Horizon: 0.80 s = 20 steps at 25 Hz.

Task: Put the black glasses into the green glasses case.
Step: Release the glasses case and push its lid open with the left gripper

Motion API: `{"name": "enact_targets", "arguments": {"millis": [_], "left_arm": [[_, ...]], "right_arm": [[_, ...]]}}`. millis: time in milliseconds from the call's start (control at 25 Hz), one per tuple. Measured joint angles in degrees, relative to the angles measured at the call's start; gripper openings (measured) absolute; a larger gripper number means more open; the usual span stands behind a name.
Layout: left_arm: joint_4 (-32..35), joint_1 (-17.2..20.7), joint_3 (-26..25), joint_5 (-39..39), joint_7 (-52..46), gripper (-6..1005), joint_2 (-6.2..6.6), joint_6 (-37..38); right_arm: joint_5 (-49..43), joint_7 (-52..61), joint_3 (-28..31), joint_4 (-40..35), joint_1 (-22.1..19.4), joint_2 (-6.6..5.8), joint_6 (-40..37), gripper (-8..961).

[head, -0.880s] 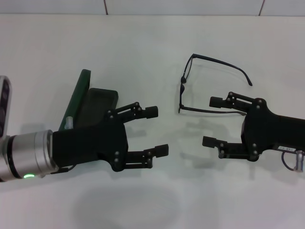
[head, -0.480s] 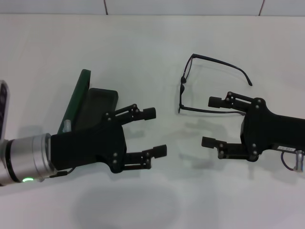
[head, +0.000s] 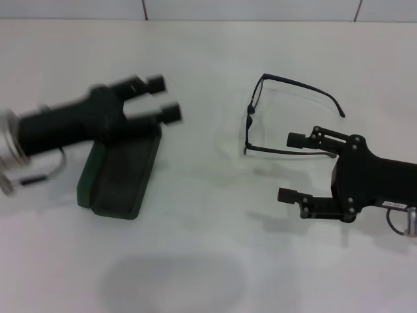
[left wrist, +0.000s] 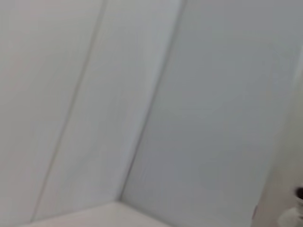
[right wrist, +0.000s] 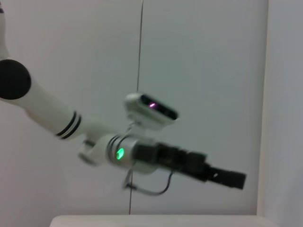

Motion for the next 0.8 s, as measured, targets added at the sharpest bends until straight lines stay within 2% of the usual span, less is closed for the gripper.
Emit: {"name": "enact_targets", "arguments": {"millis": [120,280,440,560,600,680,800], "left_arm": [[8.76,0.07,-0.02,4.85,-12.47,795,1.32,-3.26],[20.76,0.60,-0.31,15.28,-25.77,786,1.55,-7.19],[29.93,0.68,-1.30,27.52,-36.06,778,-0.01,-8.58],[33.34,0.74,-1.32,33.45,-39.36,772,-1.41,-8.83],[35.16,0.85,-1.32,36.76,-40.62,770,-2.55,-8.87],[37.23,1.15,-1.30,39.70,-41.46,766,-3.93,-8.99],[38.56,1.54,-1.06,41.46,-42.33,760,-4.73,-9.49]], "right_arm": [[0.01,0.00,0.00,0.00,0.10,-0.10,-0.27,811],[0.02,0.00,0.00,0.00,0.23,-0.08,-0.17,811],[0.02,0.00,0.00,0.00,0.63,0.07,0.06,811],[0.02,0.00,0.01,0.01,0.98,0.12,0.21,810],[0.02,0.00,0.00,0.01,1.02,0.12,0.29,810],[0.02,0.00,0.00,0.01,1.10,0.13,0.58,810],[0.02,0.00,-0.01,0.01,1.35,0.13,1.37,810]]}}
